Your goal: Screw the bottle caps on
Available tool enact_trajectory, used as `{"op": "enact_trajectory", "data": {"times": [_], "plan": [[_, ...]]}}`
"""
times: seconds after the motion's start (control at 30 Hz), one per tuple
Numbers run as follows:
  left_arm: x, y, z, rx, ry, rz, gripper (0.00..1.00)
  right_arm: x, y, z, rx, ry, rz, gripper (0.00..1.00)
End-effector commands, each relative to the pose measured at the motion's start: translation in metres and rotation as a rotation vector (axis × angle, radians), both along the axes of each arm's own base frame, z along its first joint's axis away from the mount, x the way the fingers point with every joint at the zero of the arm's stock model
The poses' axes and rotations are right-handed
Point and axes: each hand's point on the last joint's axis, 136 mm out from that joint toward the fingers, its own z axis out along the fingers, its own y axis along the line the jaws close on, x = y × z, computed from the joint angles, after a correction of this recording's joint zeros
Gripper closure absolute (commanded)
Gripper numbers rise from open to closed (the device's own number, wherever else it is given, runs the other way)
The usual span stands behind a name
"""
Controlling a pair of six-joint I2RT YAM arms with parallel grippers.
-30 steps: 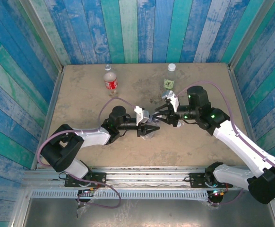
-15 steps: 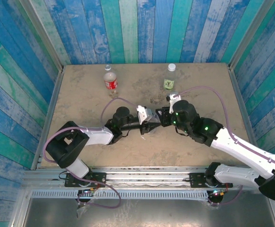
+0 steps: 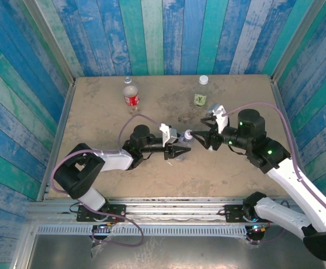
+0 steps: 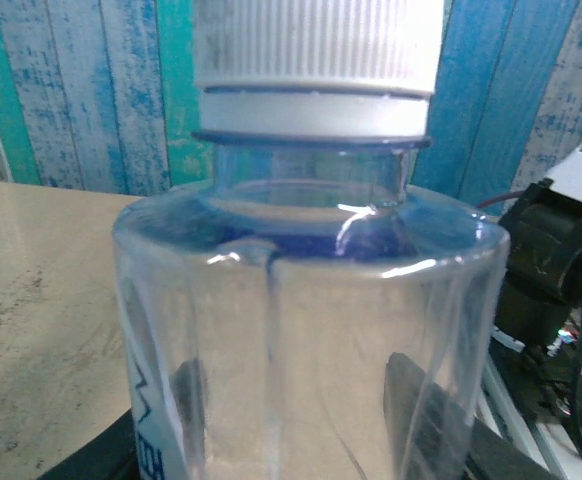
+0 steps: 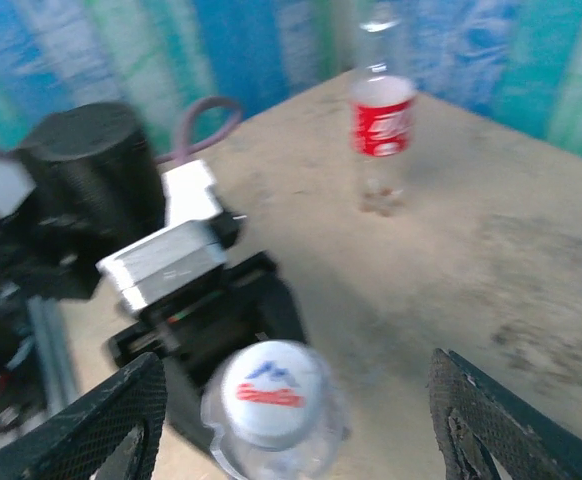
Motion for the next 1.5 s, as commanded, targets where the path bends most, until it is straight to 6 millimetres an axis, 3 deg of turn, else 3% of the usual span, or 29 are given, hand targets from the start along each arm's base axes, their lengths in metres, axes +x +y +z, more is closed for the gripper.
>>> {"op": "enact_trajectory", "data": {"times": [0.0, 0.43, 0.6, 0.77, 0.93, 1.0, 1.1, 1.3, 1.47], "plan": [[-0.016, 0.004, 0.023, -0.040, -0.046, -0.066, 0.51, -0.030, 0.017, 0.002, -0.002, -0.022, 0.243, 0.32], [-0.020, 0.003, 0.024, -0.019, -0.056, -0.092, 0.51, -0.014, 0.029, -0.015, -0.014, 0.058, 0.246, 0.53], [-0.021, 0.004, 0.026, -0.025, -0.065, -0.088, 0.51, -0.012, 0.031, -0.023, -0.023, 0.077, 0.251, 0.55], [-0.020, 0.005, 0.029, -0.030, -0.073, -0.082, 0.51, -0.010, 0.029, -0.029, -0.037, 0.080, 0.236, 0.47], [-0.016, 0.004, 0.026, -0.021, -0.070, -0.064, 0.51, -0.011, 0.031, -0.027, -0.026, 0.091, 0.244, 0.73], [-0.011, 0.003, 0.024, -0.015, -0.065, -0.038, 0.51, -0.009, 0.031, -0.026, -0.018, 0.095, 0.233, 0.78], [0.009, 0.005, 0.021, -0.003, -0.061, 0.079, 0.52, 0.004, 0.028, -0.028, 0.005, 0.138, 0.137, 0.80], [0.052, 0.020, 0.023, -0.019, -0.097, 0.361, 0.52, 0.036, 0.011, -0.055, 0.015, 0.209, -0.308, 0.81], [0.064, 0.020, 0.018, 0.001, -0.111, 0.412, 0.51, 0.032, 0.013, -0.070, 0.038, 0.247, -0.479, 0.79]]}}
